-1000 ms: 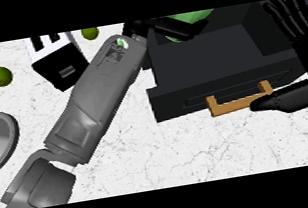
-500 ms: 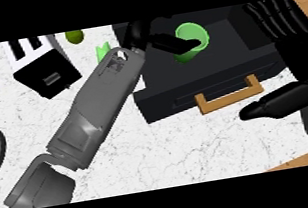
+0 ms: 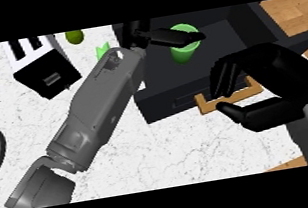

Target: Pick up the cup, place it into the drawer and close the drawer

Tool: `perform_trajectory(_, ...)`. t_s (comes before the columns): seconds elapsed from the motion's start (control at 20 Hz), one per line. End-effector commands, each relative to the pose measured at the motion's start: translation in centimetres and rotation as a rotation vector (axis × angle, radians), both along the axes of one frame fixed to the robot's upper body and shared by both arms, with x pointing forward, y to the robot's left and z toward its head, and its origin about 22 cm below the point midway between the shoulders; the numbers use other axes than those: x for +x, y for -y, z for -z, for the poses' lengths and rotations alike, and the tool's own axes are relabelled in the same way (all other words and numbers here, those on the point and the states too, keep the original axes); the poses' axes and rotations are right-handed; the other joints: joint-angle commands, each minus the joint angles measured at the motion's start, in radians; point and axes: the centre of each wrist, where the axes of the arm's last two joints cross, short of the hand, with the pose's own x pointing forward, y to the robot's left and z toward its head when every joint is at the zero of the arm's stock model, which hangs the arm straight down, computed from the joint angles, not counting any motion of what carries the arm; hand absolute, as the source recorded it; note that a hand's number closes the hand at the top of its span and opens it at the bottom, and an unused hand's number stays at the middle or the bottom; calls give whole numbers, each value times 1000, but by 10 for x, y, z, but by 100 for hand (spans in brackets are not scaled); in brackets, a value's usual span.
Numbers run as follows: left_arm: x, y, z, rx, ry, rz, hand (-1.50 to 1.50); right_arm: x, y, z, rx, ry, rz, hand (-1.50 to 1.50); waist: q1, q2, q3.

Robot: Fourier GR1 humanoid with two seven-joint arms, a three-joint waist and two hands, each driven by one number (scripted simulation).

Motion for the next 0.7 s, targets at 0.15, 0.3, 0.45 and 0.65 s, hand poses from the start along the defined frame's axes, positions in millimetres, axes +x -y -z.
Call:
perform_trajectory(0.15,1,-4,3,-97,35,-76,-150,-12,12,7,-414,-58,-111,150,57,-20,0)
perform_trajectory(0.3,2,0,-3,-102,19,-86,-150,-14,10,19,-508,-67,-13,-150,96,-26,1)
perform_trajectory(0.45,2,-8,9,-147,24,-100,-150,-16,13,11,-670,59,67,-150,122,-25,1)
perform_trajectory(0.65,1,-8,7,-201,14,-81,-150,-11,3,58,-722,-7,155,-150,171,-33,1)
